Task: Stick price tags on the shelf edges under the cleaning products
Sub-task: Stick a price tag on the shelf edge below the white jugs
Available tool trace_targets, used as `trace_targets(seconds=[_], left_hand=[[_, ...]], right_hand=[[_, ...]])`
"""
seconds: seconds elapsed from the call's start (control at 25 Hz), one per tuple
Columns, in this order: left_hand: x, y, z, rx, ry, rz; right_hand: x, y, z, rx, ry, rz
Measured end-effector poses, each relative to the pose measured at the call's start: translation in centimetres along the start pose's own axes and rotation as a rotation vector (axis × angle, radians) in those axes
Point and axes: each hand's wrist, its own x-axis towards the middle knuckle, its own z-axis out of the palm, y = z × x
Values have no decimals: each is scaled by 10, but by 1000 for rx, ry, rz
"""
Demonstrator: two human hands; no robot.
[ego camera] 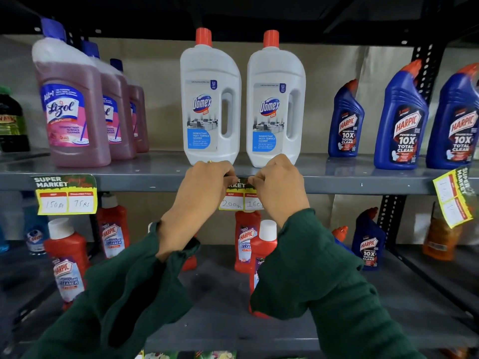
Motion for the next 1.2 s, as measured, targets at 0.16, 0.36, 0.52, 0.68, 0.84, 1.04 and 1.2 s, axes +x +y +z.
trace_targets(seconds=[0.16,0.36,0.52,0.68,0.84,1.04,1.2], left_hand=[[2,0,5,24,32,4],[0,-4,15,-134,106,-19],[2,-5,22,-150,85,3],[10,-7,21,-153,71,-48],[13,-14,14,-150,1,0],[15,-20,4,-151,-103,15],[17,-27,0,-125,-192,61]], right_hand=[[0,0,0,-49,8,12],[-5,0,-6,-35,47,-32],[1,10,-4,18,36,-84],[3,14,0,-132,9,-73],[3,17,-2,-113,-22,-52],[5,19,-11,-63,-74,-72],[4,20,-12,-10,-70,-89]])
